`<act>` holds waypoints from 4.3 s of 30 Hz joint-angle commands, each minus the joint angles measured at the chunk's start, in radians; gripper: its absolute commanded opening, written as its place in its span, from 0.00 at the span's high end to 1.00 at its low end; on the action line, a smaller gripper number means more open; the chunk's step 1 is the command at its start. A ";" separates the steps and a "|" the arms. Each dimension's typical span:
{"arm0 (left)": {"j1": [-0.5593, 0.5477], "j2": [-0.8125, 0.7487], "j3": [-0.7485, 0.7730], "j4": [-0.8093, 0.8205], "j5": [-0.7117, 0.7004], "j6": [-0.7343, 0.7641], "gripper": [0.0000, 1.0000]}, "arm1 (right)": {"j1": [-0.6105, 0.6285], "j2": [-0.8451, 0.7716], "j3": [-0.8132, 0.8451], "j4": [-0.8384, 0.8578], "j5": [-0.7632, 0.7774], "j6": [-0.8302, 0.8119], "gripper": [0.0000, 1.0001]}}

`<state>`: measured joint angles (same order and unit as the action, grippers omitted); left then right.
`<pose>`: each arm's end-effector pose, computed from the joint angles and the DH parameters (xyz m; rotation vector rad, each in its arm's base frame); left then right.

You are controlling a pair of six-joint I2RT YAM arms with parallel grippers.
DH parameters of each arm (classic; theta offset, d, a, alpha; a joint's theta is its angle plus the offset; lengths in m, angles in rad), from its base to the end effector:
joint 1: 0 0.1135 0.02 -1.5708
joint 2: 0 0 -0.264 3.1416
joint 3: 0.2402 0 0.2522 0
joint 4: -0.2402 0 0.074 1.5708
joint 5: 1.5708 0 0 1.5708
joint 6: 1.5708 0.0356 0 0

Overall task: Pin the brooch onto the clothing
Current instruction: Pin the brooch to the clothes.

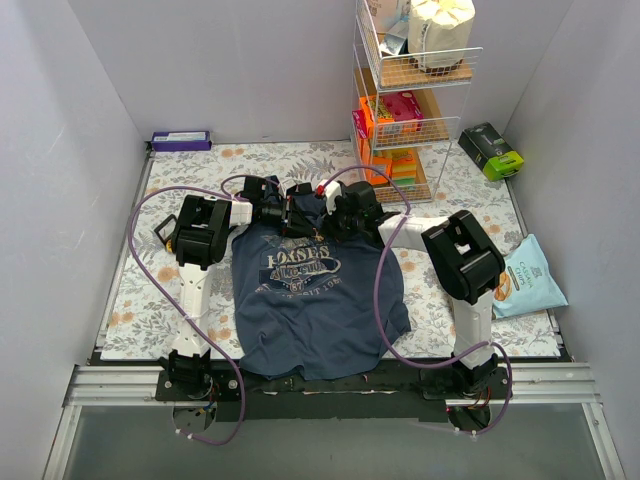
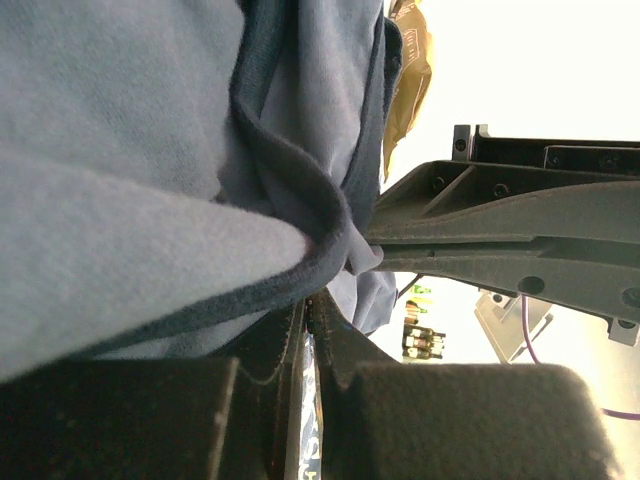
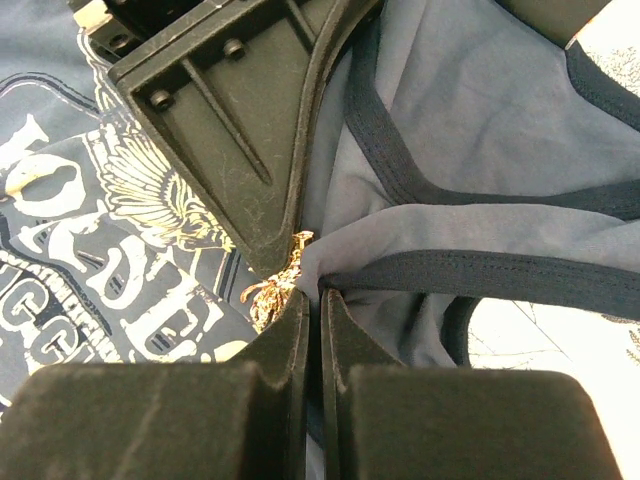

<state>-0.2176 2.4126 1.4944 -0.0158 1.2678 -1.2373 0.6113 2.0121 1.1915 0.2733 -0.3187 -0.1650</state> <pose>0.4454 -0.1333 0.0631 0.5962 -2.1364 1.6560 0.3504 0.2592 0.1578 -0.9875 1.9052 0.6006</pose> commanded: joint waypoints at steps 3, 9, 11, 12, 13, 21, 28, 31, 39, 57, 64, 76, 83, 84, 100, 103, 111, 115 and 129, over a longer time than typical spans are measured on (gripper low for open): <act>0.018 0.043 -0.008 -0.056 -0.094 -0.042 1.00 | 0.042 -0.049 -0.027 -0.003 -0.085 0.009 0.99; 0.018 0.037 -0.006 -0.056 -0.090 -0.036 1.00 | 0.047 -0.036 -0.023 -0.008 -0.097 0.010 0.99; 0.018 0.036 -0.008 -0.056 -0.088 -0.037 1.00 | 0.048 -0.029 -0.014 -0.013 -0.100 0.012 0.99; 0.018 0.037 -0.008 -0.055 -0.090 -0.036 1.00 | 0.048 -0.024 -0.006 -0.019 -0.102 0.010 0.99; 0.018 0.037 -0.008 -0.055 -0.088 -0.033 1.00 | 0.050 -0.016 -0.001 -0.025 -0.105 0.009 0.99; 0.018 0.033 -0.008 -0.047 -0.088 -0.036 1.00 | 0.062 0.013 0.042 -0.075 -0.115 -0.008 0.99; 0.018 0.023 -0.014 -0.033 -0.084 -0.033 1.00 | 0.074 0.054 0.079 -0.135 -0.114 -0.025 0.99; 0.018 0.019 -0.016 -0.027 -0.079 -0.031 1.00 | 0.077 0.066 0.097 -0.155 -0.108 -0.028 0.99; 0.015 0.005 -0.023 -0.013 -0.064 -0.014 1.00 | 0.077 0.089 0.137 -0.198 -0.077 -0.011 0.99; 0.000 -0.027 -0.056 -0.021 -0.032 0.042 1.00 | 0.039 0.142 0.249 -0.263 0.072 0.182 0.99; -0.016 -0.058 -0.062 -0.021 -0.005 0.099 1.00 | 0.027 0.163 0.281 -0.272 0.087 0.206 0.99; -0.040 -0.096 -0.077 0.040 0.013 0.122 1.00 | 0.021 0.195 0.342 -0.373 0.095 0.217 0.99; -0.042 -0.116 -0.089 0.068 0.027 0.113 1.00 | 0.021 0.195 0.342 -0.381 0.127 0.234 0.99; -0.045 -0.119 -0.092 0.073 0.027 0.113 1.00 | 0.021 0.200 0.347 -0.390 0.127 0.236 0.99; -0.058 -0.142 -0.106 0.143 0.048 0.085 1.00 | 0.028 0.231 0.417 -0.474 0.153 0.225 0.99; -0.065 -0.141 -0.100 0.172 0.056 0.058 1.00 | 0.038 0.244 0.441 -0.494 0.139 0.222 0.99; -0.068 -0.165 -0.111 0.208 0.065 0.038 1.00 | 0.053 0.243 0.442 -0.508 0.170 0.239 0.99; -0.072 -0.165 -0.114 0.250 0.076 0.006 1.00 | 0.054 0.246 0.456 -0.519 0.141 0.231 0.99; -0.091 -0.175 -0.137 0.300 0.090 -0.014 1.00 | 0.088 0.220 0.459 -0.553 0.127 0.226 0.99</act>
<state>-0.2169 2.3432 1.3670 0.2115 1.2030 -1.2465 0.6476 2.1925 1.6405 -0.2806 -0.1925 0.0486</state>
